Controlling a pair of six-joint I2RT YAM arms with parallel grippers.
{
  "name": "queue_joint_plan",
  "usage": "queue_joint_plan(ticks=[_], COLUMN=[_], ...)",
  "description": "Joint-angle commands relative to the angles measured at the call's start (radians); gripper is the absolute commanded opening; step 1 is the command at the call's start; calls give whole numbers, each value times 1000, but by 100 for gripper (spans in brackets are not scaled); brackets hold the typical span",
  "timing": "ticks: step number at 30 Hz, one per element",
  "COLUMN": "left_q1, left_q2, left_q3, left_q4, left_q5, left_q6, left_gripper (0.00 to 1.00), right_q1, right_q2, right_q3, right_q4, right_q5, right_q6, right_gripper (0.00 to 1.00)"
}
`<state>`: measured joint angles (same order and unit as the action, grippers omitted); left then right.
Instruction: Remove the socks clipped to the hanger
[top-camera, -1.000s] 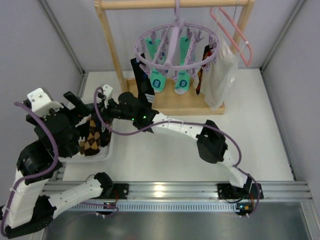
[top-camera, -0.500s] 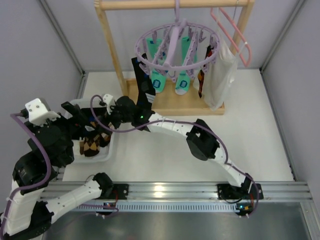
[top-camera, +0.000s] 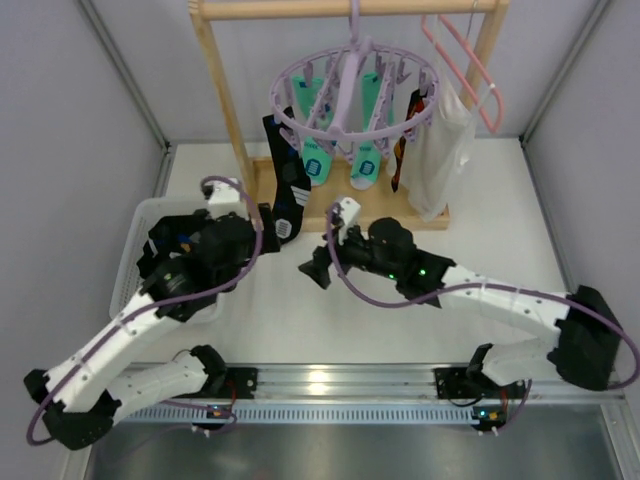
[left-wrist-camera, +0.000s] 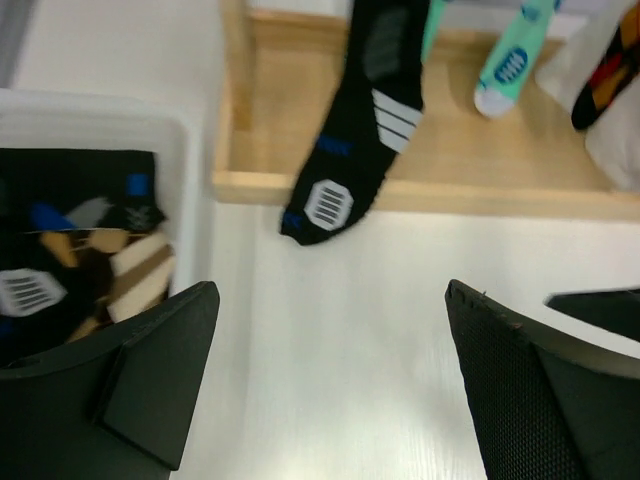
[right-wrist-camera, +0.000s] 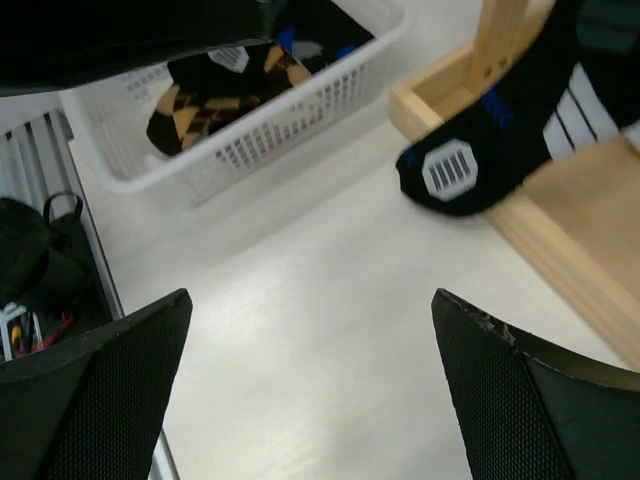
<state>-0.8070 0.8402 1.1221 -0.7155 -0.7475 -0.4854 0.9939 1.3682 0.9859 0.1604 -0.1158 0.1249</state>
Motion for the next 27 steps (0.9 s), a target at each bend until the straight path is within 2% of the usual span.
queue_joint_plan(ticks=[1, 3, 6, 7, 8, 9, 10, 12, 14, 17, 20, 24, 25, 27], left_q1=[17, 48, 153, 254, 311, 371, 467, 537, 574, 627, 660, 669, 669, 669], left_q2=[78, 115, 160, 193, 213, 235, 287, 345, 454, 619, 733, 833, 847, 878], left_q3=[-88, -140, -246, -269, -330, -359, -381, -375, -360, -282, -249, -177, -151, -131], left_q4=[235, 402, 618, 684, 759, 915, 968, 1069, 1128, 1154, 1248, 1260, 1260, 1260], left_q5=[204, 290, 468, 534, 703, 753, 814, 869, 902, 1042, 1137, 1204, 1226, 1252], left_q6=[13, 43, 68, 51, 33, 18, -1, 17, 85, 111, 107, 137, 137, 130], left_gripper=[98, 99, 99, 99, 99, 99, 98, 99, 99, 98, 98, 97, 95, 81], right_q1=[-8, -8, -9, -9, -9, -9, -9, -9, -9, -9, -8, -3, -1, 3], right_q2=[-183, -329, -518, -561, -601, -666, -693, -747, -761, -756, -718, -676, -672, -663], right_q3=[-197, -268, -388, -400, -409, -420, -424, -431, -432, -437, -431, -414, -414, -417], right_q4=[-7, -59, -122, -134, -146, -154, -159, -157, -151, -127, -113, -107, -102, -87], right_q5=[83, 110, 125, 131, 120, 120, 79, 19, -51, -152, -227, -291, -303, -305], right_q6=[47, 59, 64, 58, 56, 52, 44, 32, 22, 5, -10, -34, -41, -42], right_gripper=[99, 99, 100, 99, 99, 99, 99, 99, 100, 99, 99, 99, 99, 99])
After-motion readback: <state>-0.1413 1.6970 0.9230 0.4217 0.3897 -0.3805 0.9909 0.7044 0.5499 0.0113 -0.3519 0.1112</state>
